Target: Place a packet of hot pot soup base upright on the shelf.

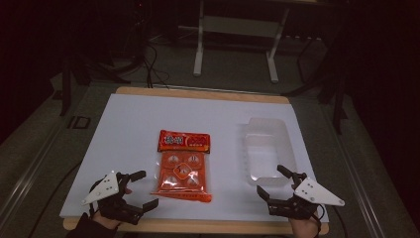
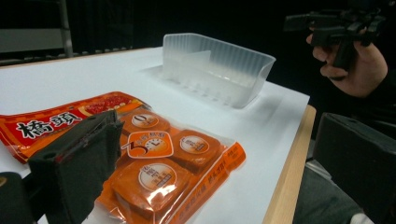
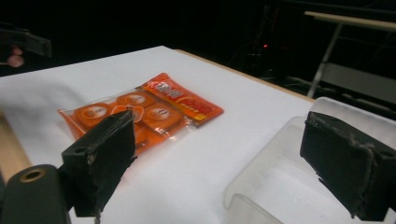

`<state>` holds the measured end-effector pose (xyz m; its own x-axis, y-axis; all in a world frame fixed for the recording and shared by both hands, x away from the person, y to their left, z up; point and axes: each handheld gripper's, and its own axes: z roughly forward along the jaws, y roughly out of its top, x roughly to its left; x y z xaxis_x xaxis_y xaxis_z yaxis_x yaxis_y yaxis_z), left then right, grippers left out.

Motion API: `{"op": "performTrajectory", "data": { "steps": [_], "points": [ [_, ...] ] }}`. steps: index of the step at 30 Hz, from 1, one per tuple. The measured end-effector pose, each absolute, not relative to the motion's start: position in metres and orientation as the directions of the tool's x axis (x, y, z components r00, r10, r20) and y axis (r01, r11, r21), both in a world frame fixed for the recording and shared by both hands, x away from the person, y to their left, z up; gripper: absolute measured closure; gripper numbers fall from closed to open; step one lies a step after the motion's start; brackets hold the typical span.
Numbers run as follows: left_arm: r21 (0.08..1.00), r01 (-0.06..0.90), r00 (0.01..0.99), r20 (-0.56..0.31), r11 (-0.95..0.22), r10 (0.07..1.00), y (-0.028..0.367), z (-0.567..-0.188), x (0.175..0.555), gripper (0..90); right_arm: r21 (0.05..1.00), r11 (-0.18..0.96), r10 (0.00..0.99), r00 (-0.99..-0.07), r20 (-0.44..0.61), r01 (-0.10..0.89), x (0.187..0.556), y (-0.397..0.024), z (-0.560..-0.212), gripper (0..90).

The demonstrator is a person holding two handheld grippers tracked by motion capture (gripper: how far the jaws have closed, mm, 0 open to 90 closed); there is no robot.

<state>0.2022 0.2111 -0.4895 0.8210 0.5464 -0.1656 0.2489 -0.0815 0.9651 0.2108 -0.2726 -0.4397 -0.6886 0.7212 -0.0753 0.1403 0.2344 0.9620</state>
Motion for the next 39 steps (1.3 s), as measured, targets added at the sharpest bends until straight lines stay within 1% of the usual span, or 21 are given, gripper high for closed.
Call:
{"op": "performTrajectory", "data": {
  "steps": [4,10,13,17,23,24,27,32,39],
  "points": [
    [0.965,0.25,0.829,-0.167,-0.086,0.533,0.212,-0.488,0.202,1.1,0.959,0.243,0.727,-0.683,-0.079,0.148,0.21,-0.272,-0.44,10.2],
    [0.963,0.235,0.845,-0.135,-0.131,0.517,0.208,-0.486,0.199,1.1,0.953,0.263,0.717,-0.692,-0.087,0.152,0.211,-0.269,-0.441,10.2],
    [0.962,0.231,0.843,-0.121,-0.148,0.525,0.206,-0.485,0.199,1.2,0.952,0.266,0.713,-0.695,-0.087,0.153,0.211,-0.268,-0.441,10.2],
    [0.955,0.227,0.864,-0.108,-0.189,0.492,0.198,-0.48,0.199,1.2,0.951,0.271,0.709,-0.699,-0.091,0.151,0.209,-0.267,-0.441,10.2],
    [0.962,0.209,0.878,-0.104,-0.177,0.467,0.194,-0.469,0.2,1.1,0.952,0.276,0.694,-0.713,-0.102,0.132,0.206,-0.262,-0.438,10.2],
    [0.966,0.199,0.88,-0.101,-0.167,0.465,0.194,-0.465,0.203,1.1,0.951,0.281,0.696,-0.709,-0.113,0.125,0.205,-0.26,-0.438,10.2],
    [0.97,0.185,0.878,-0.093,-0.155,0.469,0.196,-0.458,0.207,1.2,0.956,0.267,0.689,-0.717,-0.103,0.119,0.205,-0.258,-0.436,10.2],
    [0.974,0.154,0.872,-0.054,-0.168,0.487,0.198,-0.443,0.218,1.1,0.956,0.272,0.676,-0.729,-0.11,0.109,0.203,-0.254,-0.435,10.2],
    [0.973,0.159,0.863,-0.055,-0.167,0.502,0.2,-0.43,0.242,1.1,0.96,0.261,0.667,-0.737,-0.105,0.099,0.202,-0.254,-0.433,10.2]
  ]
}}
